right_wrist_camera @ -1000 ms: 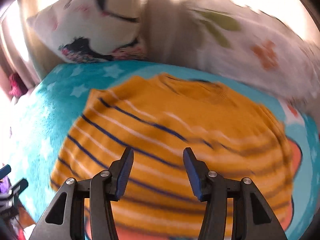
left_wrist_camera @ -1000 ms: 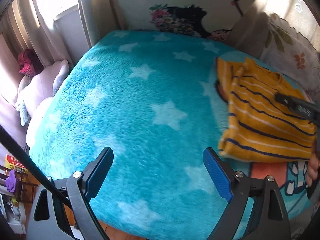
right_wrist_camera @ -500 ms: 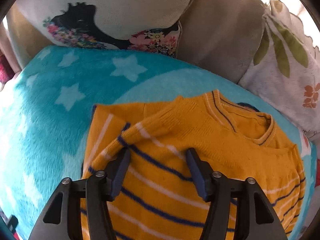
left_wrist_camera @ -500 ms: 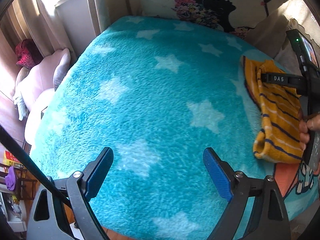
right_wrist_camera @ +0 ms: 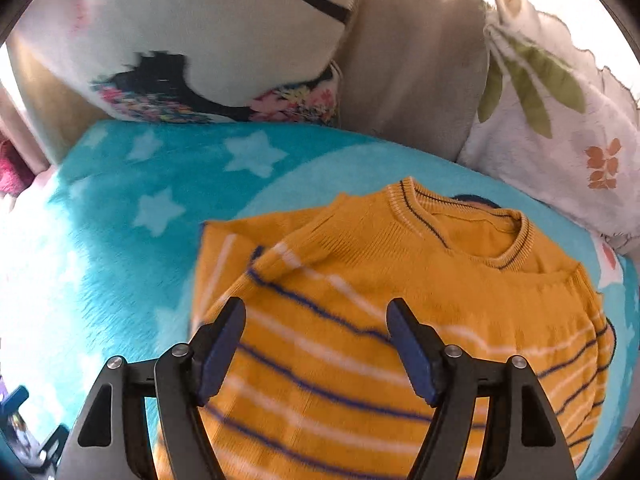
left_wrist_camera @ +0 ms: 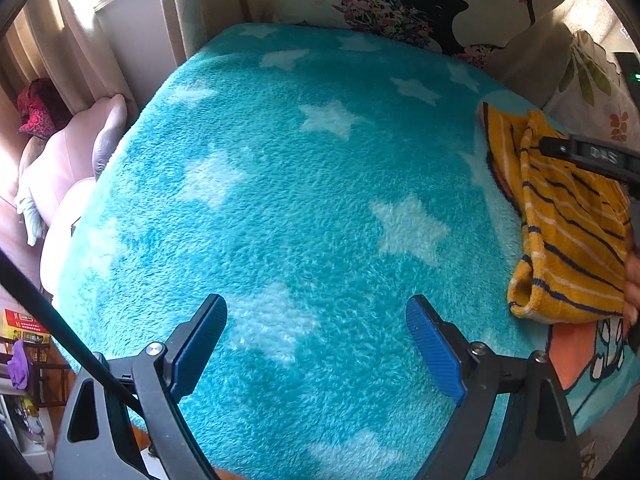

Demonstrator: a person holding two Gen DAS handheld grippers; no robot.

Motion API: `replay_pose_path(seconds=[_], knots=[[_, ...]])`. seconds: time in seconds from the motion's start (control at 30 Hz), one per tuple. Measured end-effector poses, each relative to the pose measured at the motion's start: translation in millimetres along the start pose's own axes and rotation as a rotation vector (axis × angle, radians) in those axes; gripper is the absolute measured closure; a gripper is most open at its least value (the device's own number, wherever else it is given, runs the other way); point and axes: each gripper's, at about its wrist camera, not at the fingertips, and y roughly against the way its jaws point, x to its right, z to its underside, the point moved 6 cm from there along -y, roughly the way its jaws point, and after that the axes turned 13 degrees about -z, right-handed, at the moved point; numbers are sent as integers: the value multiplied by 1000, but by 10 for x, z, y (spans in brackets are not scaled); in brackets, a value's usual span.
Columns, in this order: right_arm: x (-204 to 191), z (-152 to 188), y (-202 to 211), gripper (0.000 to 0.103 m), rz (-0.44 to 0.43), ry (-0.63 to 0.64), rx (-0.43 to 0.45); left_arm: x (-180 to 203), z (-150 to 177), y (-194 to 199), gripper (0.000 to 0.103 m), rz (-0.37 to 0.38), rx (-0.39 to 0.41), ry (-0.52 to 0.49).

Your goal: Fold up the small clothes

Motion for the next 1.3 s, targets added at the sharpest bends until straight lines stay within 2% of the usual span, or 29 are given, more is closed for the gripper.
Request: replay_pose_path(seconds=[0.17,0.53,0.63,0.77,0.8,0.83,0.93,1.1,1.3], knots=[[-276,222,151,26,-37,39,-8,86,-22,-16,13,6,0,-23],[-643,506,-69,26,-59,72,-80,61,44,-47,13,6,-19,-10],[-676,512,-149,26,-18,90,-86,11,57,-73,13,9,-29,5],[-671,543,-308,26,118,135,-100,-47,69,-85,13,11,-34,20],[-653,551,-328,29,143,137,-99,-60,69,-82,13,11,-33,22],[-635,560,-336,38,169,138,-96,-75,70,-78,13,9,-31,24],[-612,569,-313,49,220,143,-82,-126,93,-80,13,5,-32,33],[-671,563,-337,47,272,182,-91,-188,118,-115,13,7,-46,42],[-663,540,-335,38,306,195,-79,-192,84,-137,13,12,-43,39]])
